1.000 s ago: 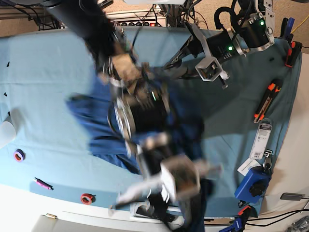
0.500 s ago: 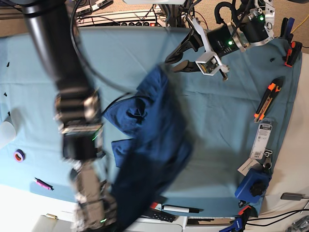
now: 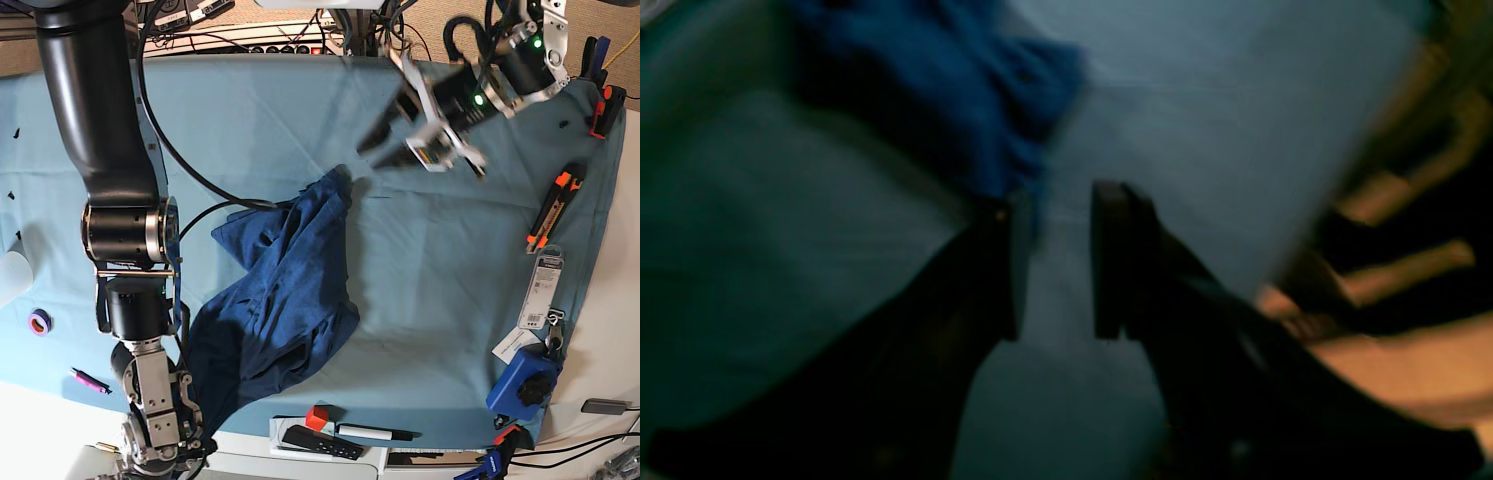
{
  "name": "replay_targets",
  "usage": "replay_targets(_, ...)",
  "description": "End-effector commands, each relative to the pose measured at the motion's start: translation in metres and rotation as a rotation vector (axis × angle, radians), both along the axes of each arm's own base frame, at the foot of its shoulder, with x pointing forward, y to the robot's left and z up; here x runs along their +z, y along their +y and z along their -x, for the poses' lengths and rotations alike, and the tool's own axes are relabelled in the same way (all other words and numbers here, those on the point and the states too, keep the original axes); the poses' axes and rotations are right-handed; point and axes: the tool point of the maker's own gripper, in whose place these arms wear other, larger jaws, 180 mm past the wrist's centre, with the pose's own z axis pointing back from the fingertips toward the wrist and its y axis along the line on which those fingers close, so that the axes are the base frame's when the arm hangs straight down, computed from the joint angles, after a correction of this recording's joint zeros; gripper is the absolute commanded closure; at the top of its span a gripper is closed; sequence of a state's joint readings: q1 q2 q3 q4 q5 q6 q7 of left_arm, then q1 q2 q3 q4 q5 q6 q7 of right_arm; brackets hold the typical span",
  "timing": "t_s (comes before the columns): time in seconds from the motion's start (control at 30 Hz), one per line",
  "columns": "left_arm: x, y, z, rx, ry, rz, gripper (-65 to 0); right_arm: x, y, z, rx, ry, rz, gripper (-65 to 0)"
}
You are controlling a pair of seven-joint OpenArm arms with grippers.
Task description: Layout the t-shirt on the table in an organized manner, then fold the t-shirt properly
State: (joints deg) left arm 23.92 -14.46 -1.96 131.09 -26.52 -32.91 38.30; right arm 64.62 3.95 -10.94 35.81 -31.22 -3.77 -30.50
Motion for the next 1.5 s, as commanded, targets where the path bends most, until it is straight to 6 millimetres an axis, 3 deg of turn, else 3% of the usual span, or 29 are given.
replay_targets(0.0,0.008,0.0,-0.007,0.007,-0.039,0.024,-17.8,0.044,0.001,-0.005,0.003,-0.092,0.012,0.0)
replay_targets(0.07,-0.002,0.004,-0.018,0.019,-0.03,0.017,-23.3,0.042,0.0,-0.005,0.003,-0.081,0.011,0.0)
replay_targets(0.17,-0.035,0.008,-0.03,0.033,0.055,0.008,-32.4,0.038,-0.004,-0.003,-0.007,-0.054,0.012,0.0)
replay_targets(0.27,-0.07,-0.004,-0.035,-0.005,0.149,0.006,-32.9,0.038,-0.011,-0.002,-0.019,-0.053,0.016,0.0)
replay_targets(0.33,-0.081,-0.02,-0.033,-0.056,0.181,0.006,-32.9,0.038,-0.015,-0.001,-0.025,-0.052,0.018,0.0)
replay_targets(0.47,-0.076,-0.05,-0.029,-0.144,0.162,0.012,-32.9,0.037,-0.017,-0.001,-0.03,-0.048,0.018,0.0)
replay_targets(0.57,-0.077,-0.059,-0.043,-0.119,0.101,-0.081,-32.9,0.036,-0.018,0.0,-0.037,-0.04,0.016,0.0)
replay_targets(0.73,-0.076,-0.06,-0.07,-0.043,-0.003,-0.194,-32.8,0.035,-0.019,0.0,-0.042,-0.035,0.014,0.0)
replay_targets(0.93,-0.113,-0.046,-0.099,0.02,0.049,-0.271,-32.8,0.034,-0.019,0.0,-0.042,-0.032,0.006,0.0)
replay_targets(1.07,-0.132,-0.037,-0.11,0.031,0.09,-0.302,-25.8,0.034,-0.019,0.0,-0.042,-0.033,0.006,0.0)
replay_targets(1.17,-0.129,-0.038,-0.112,0.025,0.081,-0.303,-4.4,0.034,-0.019,0.0,-0.041,-0.034,0.007,0.0)
replay_targets(1.2,-0.128,-0.038,-0.113,0.022,0.076,-0.304,0.0,0.034,-0.019,0.0,-0.041,-0.034,0.007,0.0)
replay_targets(1.33,-0.113,-0.029,-0.124,0.037,0.011,-0.343,0.0,0.032,-0.021,0.001,-0.047,-0.029,0.007,0.0)
replay_targets(1.47,-0.084,-0.007,-0.134,0.072,-0.062,-0.391,0.0,0.023,-0.034,0.005,-0.07,-0.008,0.014,0.0)
